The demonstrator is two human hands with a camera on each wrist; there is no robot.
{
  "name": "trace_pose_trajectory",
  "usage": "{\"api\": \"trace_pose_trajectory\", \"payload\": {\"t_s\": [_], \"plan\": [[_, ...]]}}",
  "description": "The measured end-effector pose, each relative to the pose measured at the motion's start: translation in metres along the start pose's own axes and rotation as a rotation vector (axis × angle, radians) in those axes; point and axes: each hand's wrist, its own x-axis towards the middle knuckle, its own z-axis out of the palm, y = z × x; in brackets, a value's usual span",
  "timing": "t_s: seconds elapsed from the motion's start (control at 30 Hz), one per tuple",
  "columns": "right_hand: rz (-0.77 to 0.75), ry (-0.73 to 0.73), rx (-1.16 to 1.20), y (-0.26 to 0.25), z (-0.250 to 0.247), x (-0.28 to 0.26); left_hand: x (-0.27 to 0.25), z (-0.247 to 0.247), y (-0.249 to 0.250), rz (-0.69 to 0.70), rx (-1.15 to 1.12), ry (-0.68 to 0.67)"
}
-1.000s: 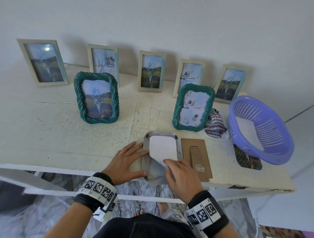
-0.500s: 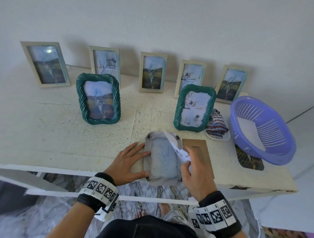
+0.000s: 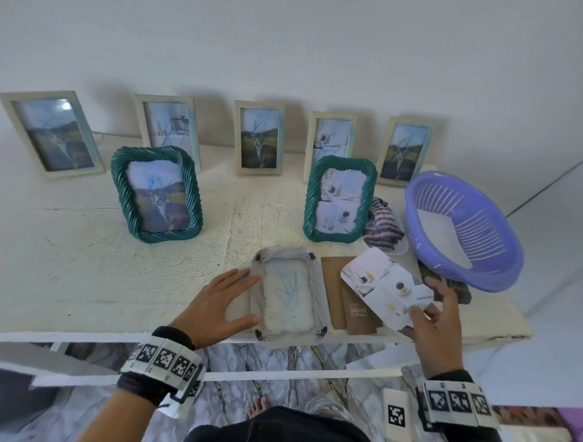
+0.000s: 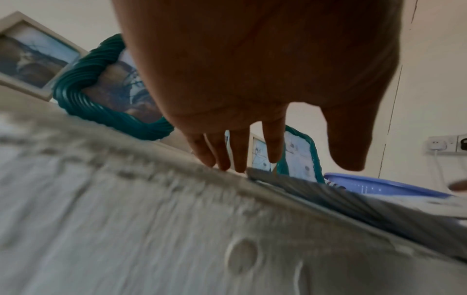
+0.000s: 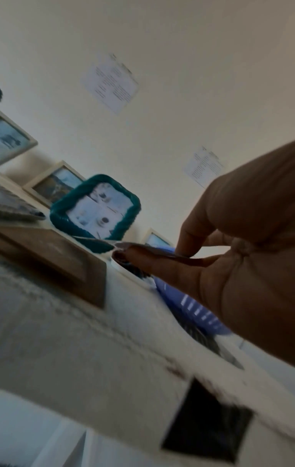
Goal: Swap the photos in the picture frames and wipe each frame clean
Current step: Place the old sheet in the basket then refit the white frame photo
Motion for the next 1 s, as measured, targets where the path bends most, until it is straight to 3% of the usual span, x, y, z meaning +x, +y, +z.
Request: {"api": "trace_pose_trajectory", "payload": {"t_s": [0.17,0.33,0.43,0.5,0.6,0.7,0.8,1.0], "plan": [[0.044,0.072,-0.024,0.023,-0.037,-0.002,0.027,-0.012,0.025,0.069,-0.020,0.167],[0.099,0.078,-0.004,0.027,-0.077,-0.007,0.085,-0.005,0.097,0.279,-0.008,0.111],[0.075,0.081,-0.180,0.039,-0.099,-0.006,0.129,0.010,0.150,0.477,0.025,0.098],[0.026,0.098,-0.380,0.049,-0.111,-0.004,0.160,0.022,0.187,0.533,0.045,0.059],[-0.050,0.071,-0.622,0.058,-0.125,-0.001,0.203,0.042,0.227,0.535,0.125,-0.013],[-0.085,-0.005,-0.754,0.057,-0.134,0.003,0.230,0.058,0.249,0.493,0.348,-0.060],[-0.079,-0.095,-0.849,0.055,-0.142,0.011,0.241,0.067,0.258,0.470,0.450,-0.007],[-0.112,-0.220,-0.985,0.036,-0.140,0.051,0.248,0.060,0.254,0.517,0.228,0.080]]}}
